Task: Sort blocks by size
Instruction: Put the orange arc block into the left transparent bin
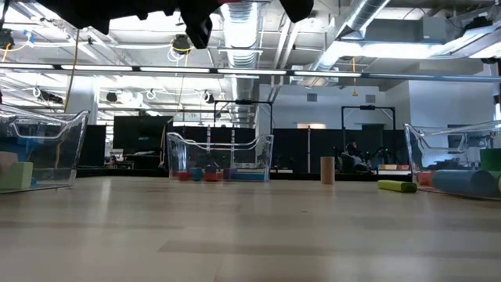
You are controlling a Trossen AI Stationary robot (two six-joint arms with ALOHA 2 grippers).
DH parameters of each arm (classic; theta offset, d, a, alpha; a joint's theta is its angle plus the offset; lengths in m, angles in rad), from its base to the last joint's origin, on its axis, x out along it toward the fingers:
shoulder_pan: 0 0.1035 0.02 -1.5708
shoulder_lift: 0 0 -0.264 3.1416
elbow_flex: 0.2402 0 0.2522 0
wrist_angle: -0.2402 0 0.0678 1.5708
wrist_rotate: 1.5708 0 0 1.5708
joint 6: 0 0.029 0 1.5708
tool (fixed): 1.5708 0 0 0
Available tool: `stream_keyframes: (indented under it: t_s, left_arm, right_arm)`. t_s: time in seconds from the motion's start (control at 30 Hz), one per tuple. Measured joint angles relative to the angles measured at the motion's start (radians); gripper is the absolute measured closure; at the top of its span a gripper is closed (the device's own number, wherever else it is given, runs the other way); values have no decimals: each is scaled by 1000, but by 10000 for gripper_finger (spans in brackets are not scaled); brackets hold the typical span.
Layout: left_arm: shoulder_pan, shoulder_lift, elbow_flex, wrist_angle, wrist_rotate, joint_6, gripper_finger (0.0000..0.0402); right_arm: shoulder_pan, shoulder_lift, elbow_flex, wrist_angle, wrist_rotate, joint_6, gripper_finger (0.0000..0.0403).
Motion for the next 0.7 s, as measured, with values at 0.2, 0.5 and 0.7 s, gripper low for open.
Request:
stream_keyframes:
  t_s: [0.2, 0.5, 0.7]
  left_arm:
    - [1, 0, 0, -18, -20, 7, 272]
    - [0, 1, 0, -28, -28, 53, 273]
    - [-1, -37, 0, -108, -22, 68, 273]
  right_arm:
    - [-5, 0, 0, -25, 22, -1, 336]
    - [-13, 0, 0, -95, 23, 117, 278]
    - [-5, 0, 0, -102, 70, 117, 215]
